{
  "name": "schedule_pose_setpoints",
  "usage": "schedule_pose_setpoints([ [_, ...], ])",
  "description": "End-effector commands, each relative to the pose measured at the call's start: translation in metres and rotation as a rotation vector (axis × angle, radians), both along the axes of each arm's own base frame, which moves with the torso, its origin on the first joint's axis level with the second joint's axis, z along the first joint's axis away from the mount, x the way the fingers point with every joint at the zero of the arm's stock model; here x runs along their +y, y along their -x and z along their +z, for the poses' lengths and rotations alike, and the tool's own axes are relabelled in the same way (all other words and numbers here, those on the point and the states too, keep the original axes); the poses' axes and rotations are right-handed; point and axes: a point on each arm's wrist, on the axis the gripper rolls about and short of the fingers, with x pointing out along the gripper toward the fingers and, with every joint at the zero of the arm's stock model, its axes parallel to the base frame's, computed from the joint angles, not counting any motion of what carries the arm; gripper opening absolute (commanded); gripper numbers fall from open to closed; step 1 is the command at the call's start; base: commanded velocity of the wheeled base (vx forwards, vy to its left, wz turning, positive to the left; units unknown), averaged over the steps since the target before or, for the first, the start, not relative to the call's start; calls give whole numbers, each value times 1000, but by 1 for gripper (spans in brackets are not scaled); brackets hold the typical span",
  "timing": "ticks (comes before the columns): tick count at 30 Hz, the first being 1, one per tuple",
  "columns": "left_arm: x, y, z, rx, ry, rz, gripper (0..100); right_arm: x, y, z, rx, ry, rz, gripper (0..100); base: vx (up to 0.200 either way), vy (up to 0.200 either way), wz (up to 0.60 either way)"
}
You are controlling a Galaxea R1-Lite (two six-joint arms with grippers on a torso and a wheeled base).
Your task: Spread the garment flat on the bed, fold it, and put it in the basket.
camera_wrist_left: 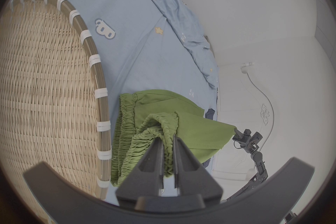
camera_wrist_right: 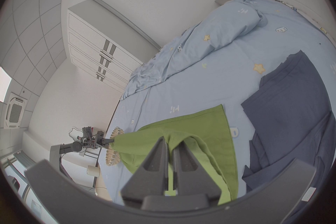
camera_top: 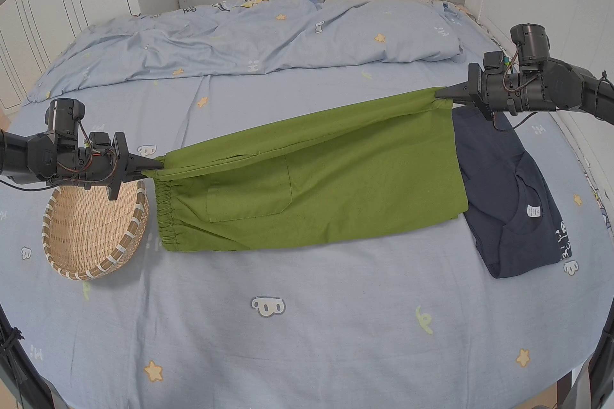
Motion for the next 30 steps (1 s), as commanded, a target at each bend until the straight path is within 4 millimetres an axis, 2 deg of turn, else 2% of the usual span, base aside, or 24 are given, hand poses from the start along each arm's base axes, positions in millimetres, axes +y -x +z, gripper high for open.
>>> schedule_pose_setpoints([
  [1,0,-6,-5,5,-2,-3,0,0,-10,-13,23,3,-3,0,0,0,0],
  [3,-1,-8,-7,6,-4,-8,0,-1,-16,-23,46,5,-4,0,0,0,0],
  [15,-2,-15,-13,10,-3,-12,0,4,-29,-47,78,10,7,0,0,0,0],
  [16,-2,-15,-13,10,-3,-12,100,4,-29,-47,78,10,7,0,0,0,0],
  [20,-2,-16,-10,1,-4,-14,100,6,-32,-56,103,11,9,0,0,0,0],
  [21,-3,-18,-12,4,-4,-17,100,10,-36,-66,128,10,17,100,0,0,0],
  [28,-4,-18,-12,2,-3,-21,100,15,-41,-80,160,14,26,100,0,0,0],
  [30,-13,-16,-12,8,-1,-44,100,15,-41,-81,163,15,26,100,0,0,0],
])
